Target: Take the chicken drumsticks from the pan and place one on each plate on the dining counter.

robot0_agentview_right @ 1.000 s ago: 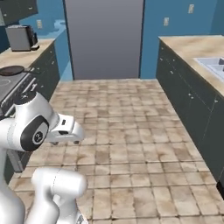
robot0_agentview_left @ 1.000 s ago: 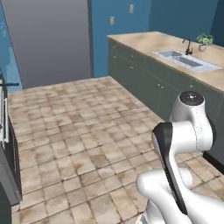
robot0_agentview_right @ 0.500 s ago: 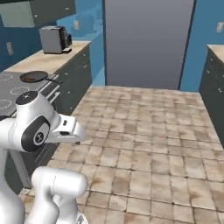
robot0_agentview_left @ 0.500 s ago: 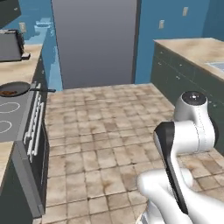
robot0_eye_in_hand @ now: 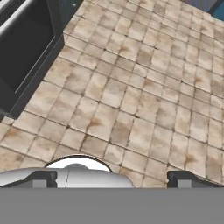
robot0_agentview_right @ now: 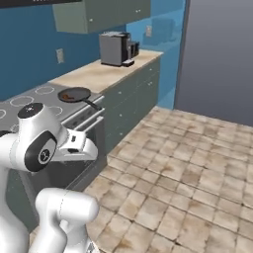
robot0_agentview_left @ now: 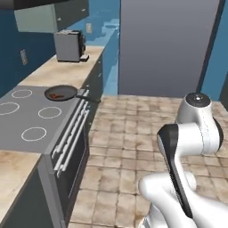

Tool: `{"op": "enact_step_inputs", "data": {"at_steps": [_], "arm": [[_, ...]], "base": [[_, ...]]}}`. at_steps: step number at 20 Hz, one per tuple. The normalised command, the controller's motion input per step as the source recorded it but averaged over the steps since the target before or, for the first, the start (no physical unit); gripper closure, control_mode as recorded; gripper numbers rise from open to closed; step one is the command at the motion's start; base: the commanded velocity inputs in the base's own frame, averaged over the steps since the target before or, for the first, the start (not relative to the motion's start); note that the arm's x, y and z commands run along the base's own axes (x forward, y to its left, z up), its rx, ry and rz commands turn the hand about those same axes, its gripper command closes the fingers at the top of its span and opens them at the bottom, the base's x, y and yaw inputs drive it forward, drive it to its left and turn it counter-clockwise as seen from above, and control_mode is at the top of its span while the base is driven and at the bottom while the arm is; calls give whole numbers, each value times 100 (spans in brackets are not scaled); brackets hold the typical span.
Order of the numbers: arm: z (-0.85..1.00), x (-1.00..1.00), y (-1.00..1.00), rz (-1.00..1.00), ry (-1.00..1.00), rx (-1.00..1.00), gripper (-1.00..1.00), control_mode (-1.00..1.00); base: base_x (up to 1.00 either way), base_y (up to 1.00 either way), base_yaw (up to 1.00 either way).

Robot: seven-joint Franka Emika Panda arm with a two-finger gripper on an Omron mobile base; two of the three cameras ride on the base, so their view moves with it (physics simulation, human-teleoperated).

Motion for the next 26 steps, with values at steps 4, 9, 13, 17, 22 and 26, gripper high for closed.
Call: {"op": "enact_step_inputs", "data": {"at_steps": [4,9,13,17,22,26], "arm": [[0,0,0,0,0,0,-100,100],[0,0,0,0,0,0,-100,100],[0,0,0,0,0,0,-100,100],[0,0,0,0,0,0,-100,100],[0,0,0,0,0,0,-100,100],[0,0,0,0,0,0,-100,100]], "base": [[70,-57,50],[42,-49,51],[26,-38,50],[19,-41,49],[20,-55,49],[19,-53,47]]}}
